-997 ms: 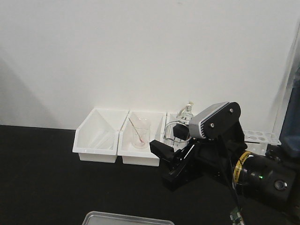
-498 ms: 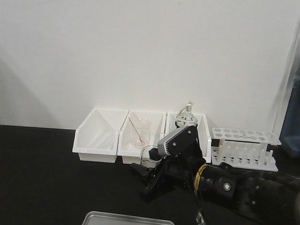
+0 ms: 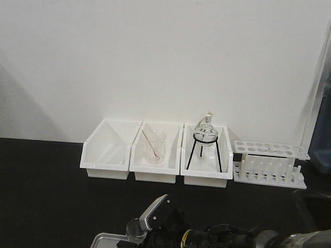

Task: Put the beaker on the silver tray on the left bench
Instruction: 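Lower the beaker onto the silver tray and open the right gripper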

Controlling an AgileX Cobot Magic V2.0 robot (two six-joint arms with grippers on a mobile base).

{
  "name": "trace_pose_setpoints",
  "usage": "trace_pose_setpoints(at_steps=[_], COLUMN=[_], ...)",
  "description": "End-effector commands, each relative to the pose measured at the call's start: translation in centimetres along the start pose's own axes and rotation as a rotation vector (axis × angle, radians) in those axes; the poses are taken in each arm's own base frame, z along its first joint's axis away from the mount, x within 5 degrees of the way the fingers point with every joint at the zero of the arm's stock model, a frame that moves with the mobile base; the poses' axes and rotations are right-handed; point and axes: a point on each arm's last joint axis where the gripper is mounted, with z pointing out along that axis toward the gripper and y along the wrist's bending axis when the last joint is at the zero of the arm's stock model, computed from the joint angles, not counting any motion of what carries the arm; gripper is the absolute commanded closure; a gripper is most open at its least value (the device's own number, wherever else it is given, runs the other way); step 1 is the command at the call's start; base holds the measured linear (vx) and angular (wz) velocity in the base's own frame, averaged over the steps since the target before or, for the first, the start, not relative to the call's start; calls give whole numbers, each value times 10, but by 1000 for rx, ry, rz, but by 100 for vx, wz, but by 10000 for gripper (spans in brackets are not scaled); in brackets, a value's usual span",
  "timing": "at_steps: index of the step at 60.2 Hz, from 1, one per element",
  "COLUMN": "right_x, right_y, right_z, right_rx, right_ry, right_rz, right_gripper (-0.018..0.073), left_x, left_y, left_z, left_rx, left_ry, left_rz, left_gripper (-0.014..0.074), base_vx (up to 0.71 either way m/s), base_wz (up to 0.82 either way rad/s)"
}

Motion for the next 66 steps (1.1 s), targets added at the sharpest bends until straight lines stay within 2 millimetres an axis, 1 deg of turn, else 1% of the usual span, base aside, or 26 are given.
trace_pose_setpoints(at_steps=[1, 7, 13, 30, 47, 52, 56, 60, 65, 66], right_x=[-24, -10, -3, 9, 13, 12, 11, 10, 9, 9], right_y=[-1, -2, -2, -3, -4, -4, -3, -3, -2, -2], right_z=[-1, 5, 9, 14, 14, 14, 14, 14, 14, 14], right_rx=[-17, -25, -27, -26, -20, -22, -29, -35, -40, -40], right_ry=[-138, -102, -87, -55, -37, -41, -52, -64, -72, -72], right_rz=[5, 15, 24, 37, 41, 41, 41, 41, 41, 42], right_gripper=[571, 571, 569, 559, 519, 482, 435, 370, 265, 233], left_x=[-1, -1, -1, -1, -1, -1, -1, -1, -1, -1], left_y=[0, 0, 0, 0, 0, 0, 0, 0, 0, 0], left_z=[2, 2, 2, 2, 2, 2, 2, 2, 2, 2], left_rx=[5, 5, 5, 5, 5, 5, 5, 5, 5, 5], left_ry=[-66, -66, -66, -66, -66, -66, -66, -66, -66, -66], left_rz=[-7, -7, -7, -7, -7, -7, -7, -7, -7, -7], left_gripper=[595, 595, 595, 595, 595, 595, 595, 595, 595, 595], base_vx=[0, 0, 0, 0, 0, 0, 0, 0, 0, 0], base_wz=[0, 0, 0, 0, 0, 0, 0, 0, 0, 0])
